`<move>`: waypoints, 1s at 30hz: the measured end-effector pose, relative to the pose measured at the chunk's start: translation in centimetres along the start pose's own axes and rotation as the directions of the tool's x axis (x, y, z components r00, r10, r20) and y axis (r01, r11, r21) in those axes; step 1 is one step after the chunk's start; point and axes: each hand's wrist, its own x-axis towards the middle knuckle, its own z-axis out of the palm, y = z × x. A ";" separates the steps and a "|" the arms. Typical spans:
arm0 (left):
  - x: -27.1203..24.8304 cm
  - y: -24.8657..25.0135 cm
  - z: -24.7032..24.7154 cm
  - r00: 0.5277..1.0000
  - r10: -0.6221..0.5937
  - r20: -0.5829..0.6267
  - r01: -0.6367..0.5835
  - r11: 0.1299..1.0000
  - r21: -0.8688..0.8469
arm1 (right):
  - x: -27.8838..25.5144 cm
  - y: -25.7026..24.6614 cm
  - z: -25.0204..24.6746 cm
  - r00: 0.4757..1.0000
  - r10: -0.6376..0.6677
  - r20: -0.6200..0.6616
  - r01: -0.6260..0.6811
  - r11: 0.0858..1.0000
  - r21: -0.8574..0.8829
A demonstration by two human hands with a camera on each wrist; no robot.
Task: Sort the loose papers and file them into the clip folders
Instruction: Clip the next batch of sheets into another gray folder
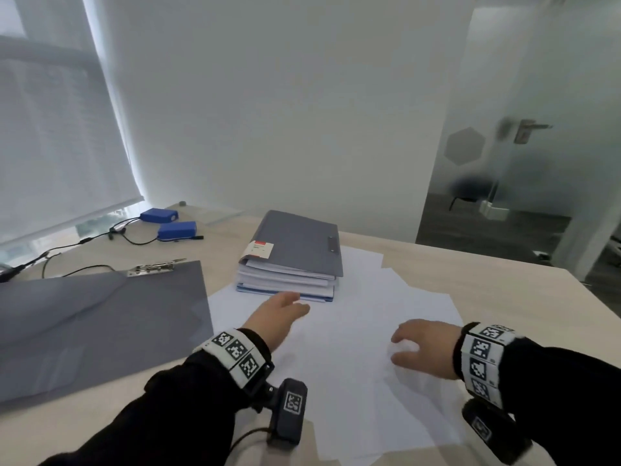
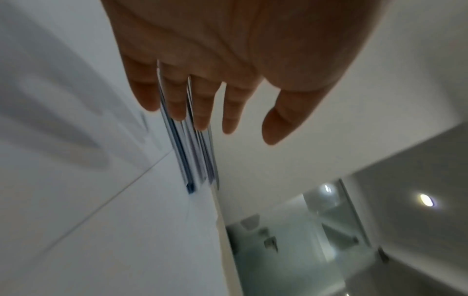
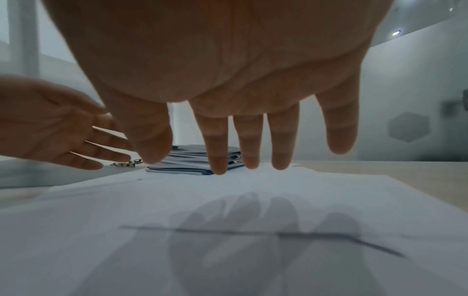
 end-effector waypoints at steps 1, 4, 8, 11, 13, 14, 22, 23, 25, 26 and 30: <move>1.1 0.4 -0.6 0.996 -0.075 -0.043 0.066 0.983 -0.173 | 0.8 -0.6 -0.5 1.000 -0.013 -0.010 0.013 1.000 0.000; 4.5 0.7 -1.5 0.949 -0.310 -0.053 0.216 0.765 -0.607 | 3.8 -2.6 -1.7 0.998 -0.065 -0.011 0.064 0.996 -0.068; 8.8 0.1 -2.4 0.854 -0.470 -0.222 0.178 0.666 -0.724 | 7.6 -4.6 -2.5 0.995 -0.102 0.008 0.102 0.980 -0.172; 10.9 -0.8 -3.3 0.776 -0.566 -0.278 0.157 0.601 -0.784 | 9.6 -5.4 -2.5 0.995 -0.094 0.035 0.100 0.972 -0.212; 11.8 -1.0 -3.4 0.806 -0.551 -0.218 0.164 0.561 -0.811 | 10.5 -5.7 -2.3 0.994 -0.102 0.040 0.108 0.972 -0.209; 12.2 -1.2 -3.3 0.829 -0.520 -0.204 0.165 0.577 -0.800 | 10.9 -5.8 -2.2 0.993 -0.109 0.033 0.114 0.971 -0.209; 13.8 -2.7 -3.4 0.847 -0.357 -0.393 0.302 0.933 -0.197 | 12.6 -6.2 -2.7 0.994 -0.082 0.067 0.097 0.962 -0.257; 13.8 -2.4 -3.7 0.844 -0.341 -0.414 0.308 0.940 -0.148 | 12.6 -6.3 -2.7 0.995 -0.077 0.066 0.092 0.963 -0.253; 14.0 -2.3 -4.4 0.870 -0.259 -0.419 0.264 0.963 -0.047 | 12.7 -6.6 -2.8 0.996 -0.064 0.060 0.076 0.969 -0.234; 14.1 -2.1 -4.6 0.864 -0.254 -0.434 0.267 0.963 -0.033 | 12.8 -6.7 -2.9 0.996 -0.057 0.062 0.069 0.972 -0.226; 14.3 -0.7 -5.4 0.865 -0.252 -0.434 0.300 0.953 0.044 | 12.9 -7.0 -3.0 0.996 -0.030 0.081 0.048 0.972 -0.232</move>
